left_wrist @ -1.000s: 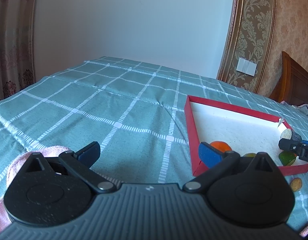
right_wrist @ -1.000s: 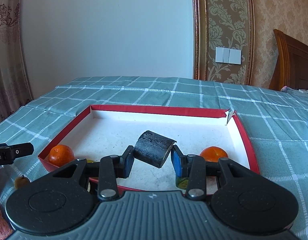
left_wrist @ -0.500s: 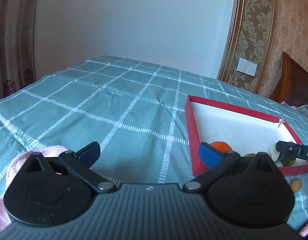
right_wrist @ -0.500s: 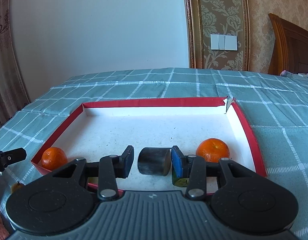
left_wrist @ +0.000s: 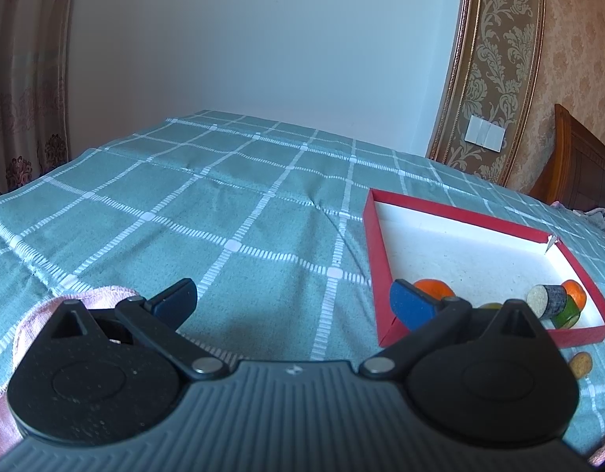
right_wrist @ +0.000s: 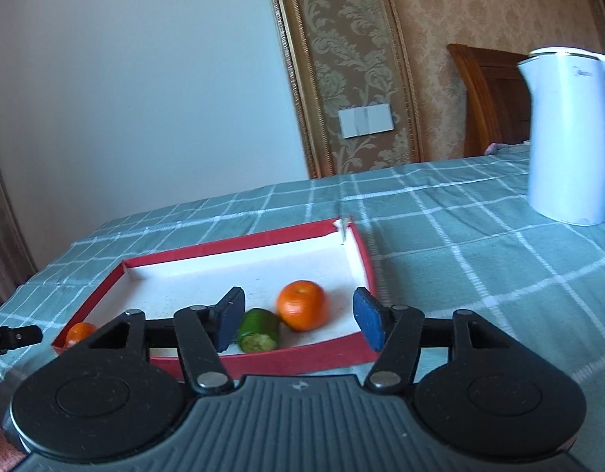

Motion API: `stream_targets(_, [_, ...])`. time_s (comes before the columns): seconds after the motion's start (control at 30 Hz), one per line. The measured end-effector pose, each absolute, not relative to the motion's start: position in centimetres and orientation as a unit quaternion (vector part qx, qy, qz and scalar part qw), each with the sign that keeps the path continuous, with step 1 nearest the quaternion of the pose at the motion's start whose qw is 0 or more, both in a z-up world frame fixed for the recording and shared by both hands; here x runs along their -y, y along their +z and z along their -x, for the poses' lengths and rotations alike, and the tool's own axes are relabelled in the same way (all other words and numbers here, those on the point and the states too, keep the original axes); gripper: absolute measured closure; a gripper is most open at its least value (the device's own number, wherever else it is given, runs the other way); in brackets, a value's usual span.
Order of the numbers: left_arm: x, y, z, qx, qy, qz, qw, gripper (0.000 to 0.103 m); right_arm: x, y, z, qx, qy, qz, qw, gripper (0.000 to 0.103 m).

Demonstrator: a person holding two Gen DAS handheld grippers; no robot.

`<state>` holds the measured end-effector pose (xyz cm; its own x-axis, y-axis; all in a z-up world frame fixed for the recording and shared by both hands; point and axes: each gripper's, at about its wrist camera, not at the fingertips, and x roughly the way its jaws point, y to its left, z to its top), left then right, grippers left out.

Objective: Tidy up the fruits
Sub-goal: 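Open the right tool and lift it away from the tray, then lower the left tool onto the small brown pear and close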

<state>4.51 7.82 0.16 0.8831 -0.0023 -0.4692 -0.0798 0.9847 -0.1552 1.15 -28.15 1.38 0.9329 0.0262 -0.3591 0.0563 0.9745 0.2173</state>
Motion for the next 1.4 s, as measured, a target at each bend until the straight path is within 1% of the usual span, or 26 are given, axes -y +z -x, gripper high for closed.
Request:
stream_targets(0.17, [-7.6,0.2,-4.3,-0.239,0.025,0.081,0.967,0.000,31.5,-0.2,-0.5,-0.182,-0.059,-0.126,0.973,0.042])
stream_targets(0.27, [-7.7,0.3,-4.0,-0.232,0.028,0.083,0.969,0.000,32.8,-0.8,-0.9,-0.194,-0.056,-0.165,0.965,0.042])
stream_targets(0.37, [-7.8,0.5,-3.6,-0.222,0.029,0.082,0.971,0.000,33.0,-1.1,-1.5,-0.213,-0.050,-0.173,0.960,0.040])
stream_targets(0.5, [-7.6,0.7,-2.9,-0.224,0.028,0.070,0.972,0.000,33.6,-1.5,-1.3,-0.213,-0.049,-0.195,0.956,0.040])
stream_targets(0.73, [-5.7,1.3,1.3,-0.187,0.022,-0.016,0.982,0.000,33.7,-1.5,-1.3,-0.218,-0.043,-0.205,0.953,0.040])
stream_targets(0.87, [-5.5,1.0,3.4,-0.187,-0.019,-0.020,0.982,0.000,33.8,-1.6,-1.4,-0.218,-0.041,-0.210,0.952,0.040])
stream_targets(0.97, [-5.0,0.3,4.2,-0.192,-0.020,-0.045,0.980,0.000,33.9,-1.6,-1.4,-0.221,-0.039,-0.212,0.951,0.040])
stream_targets(1.1, [-4.3,-0.5,3.6,-0.212,-0.007,-0.076,0.974,0.000,34.0,-1.6,-1.5,-0.221,-0.038,-0.213,0.951,0.040])
stream_targets(1.23, [-3.9,-1.0,2.7,-0.238,-0.007,-0.078,0.968,0.000,34.0,-1.7,-1.5,-0.222,-0.037,-0.215,0.950,0.040])
stream_targets(1.37, [-2.9,-1.0,2.2,-0.236,-0.016,-0.088,0.967,0.000,34.1,-1.8,-1.6,-0.223,-0.036,-0.220,0.949,0.040])
stream_targets(1.4, [-2.7,-0.9,2.2,-0.234,-0.023,-0.089,0.968,0.002,34.1,-1.8,-1.6,-0.224,-0.035,-0.221,0.949,0.040])
